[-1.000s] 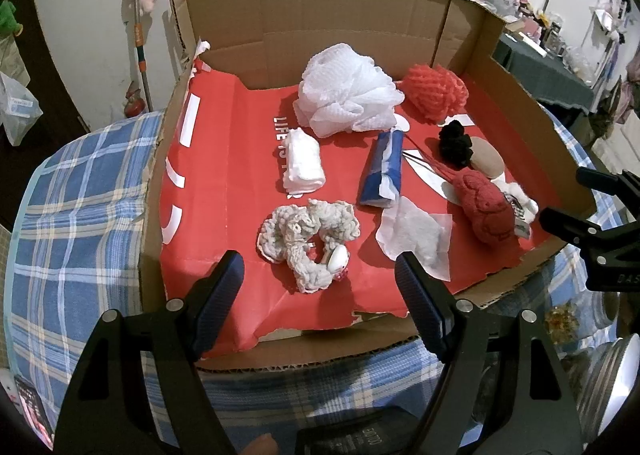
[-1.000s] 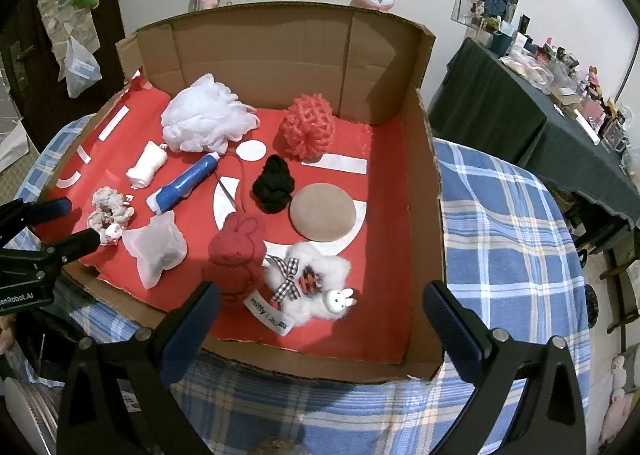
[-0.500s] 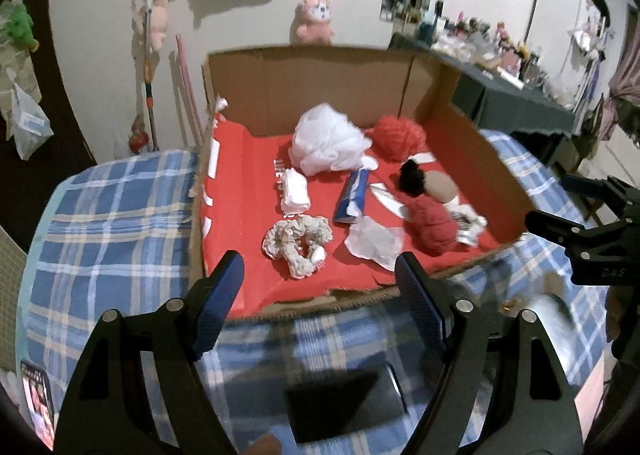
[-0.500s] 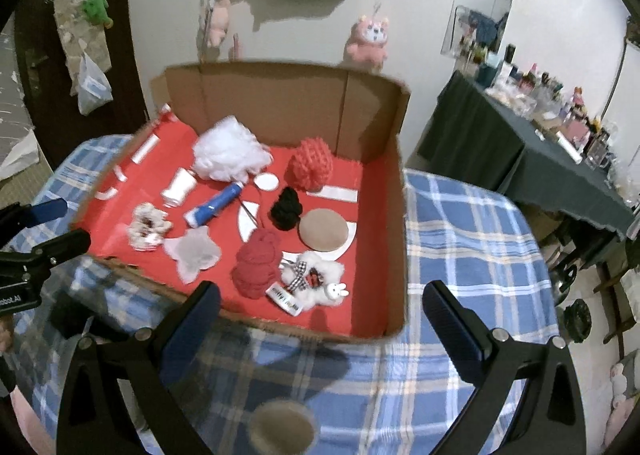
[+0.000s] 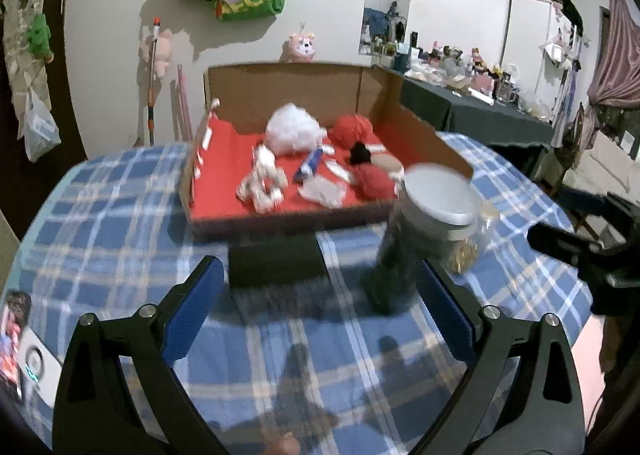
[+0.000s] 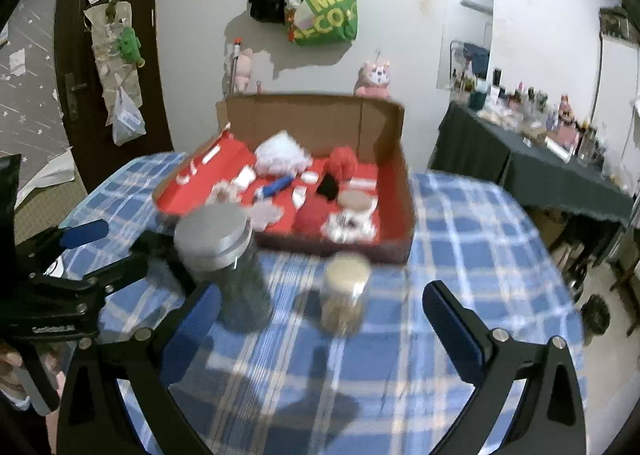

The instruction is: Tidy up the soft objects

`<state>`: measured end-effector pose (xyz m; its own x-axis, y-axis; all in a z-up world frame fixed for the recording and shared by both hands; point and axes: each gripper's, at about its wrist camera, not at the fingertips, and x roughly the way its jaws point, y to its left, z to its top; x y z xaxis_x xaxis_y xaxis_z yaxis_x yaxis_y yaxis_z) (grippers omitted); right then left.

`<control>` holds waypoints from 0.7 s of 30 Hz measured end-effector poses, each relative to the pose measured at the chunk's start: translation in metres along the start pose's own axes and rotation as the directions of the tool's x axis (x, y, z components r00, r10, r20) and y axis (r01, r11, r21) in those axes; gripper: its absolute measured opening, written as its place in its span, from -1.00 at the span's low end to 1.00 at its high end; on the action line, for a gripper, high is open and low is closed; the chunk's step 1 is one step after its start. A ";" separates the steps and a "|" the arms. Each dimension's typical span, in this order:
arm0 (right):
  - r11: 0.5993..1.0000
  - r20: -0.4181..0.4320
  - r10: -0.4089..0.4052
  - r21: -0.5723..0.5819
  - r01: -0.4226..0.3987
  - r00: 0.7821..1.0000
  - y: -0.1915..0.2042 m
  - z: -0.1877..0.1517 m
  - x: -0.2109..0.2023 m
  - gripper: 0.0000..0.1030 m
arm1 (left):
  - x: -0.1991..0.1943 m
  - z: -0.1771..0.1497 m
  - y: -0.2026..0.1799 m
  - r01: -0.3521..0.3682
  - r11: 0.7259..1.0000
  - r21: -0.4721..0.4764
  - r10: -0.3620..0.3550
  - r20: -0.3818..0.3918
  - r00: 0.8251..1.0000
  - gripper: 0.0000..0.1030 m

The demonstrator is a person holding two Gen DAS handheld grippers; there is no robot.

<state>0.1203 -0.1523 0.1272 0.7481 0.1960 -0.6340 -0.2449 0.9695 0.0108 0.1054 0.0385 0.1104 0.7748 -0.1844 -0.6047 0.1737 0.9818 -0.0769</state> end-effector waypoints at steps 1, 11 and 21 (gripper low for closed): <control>1.000 -0.011 -0.002 0.007 0.002 1.000 0.000 -0.007 0.003 1.00 | 0.000 -0.006 -0.002 -0.001 1.000 -0.002 0.001 -0.004 1.000 0.90; 0.998 -0.177 -0.029 0.052 0.038 0.984 -0.006 -0.068 0.070 1.00 | 0.047 -0.063 -0.013 -0.017 1.000 -0.013 0.015 -0.163 0.987 0.90; 0.992 -0.214 -0.071 0.084 0.091 0.974 -0.016 -0.072 0.088 1.00 | 0.067 -0.073 -0.016 -0.114 0.993 -0.006 0.109 -0.238 0.965 1.00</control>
<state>0.1458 -0.1606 0.0153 0.6141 0.0904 -0.7840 -0.1230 0.9922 0.0181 0.1101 0.0133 0.0128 0.6223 -0.0600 -0.7805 0.0806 0.9967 -0.0124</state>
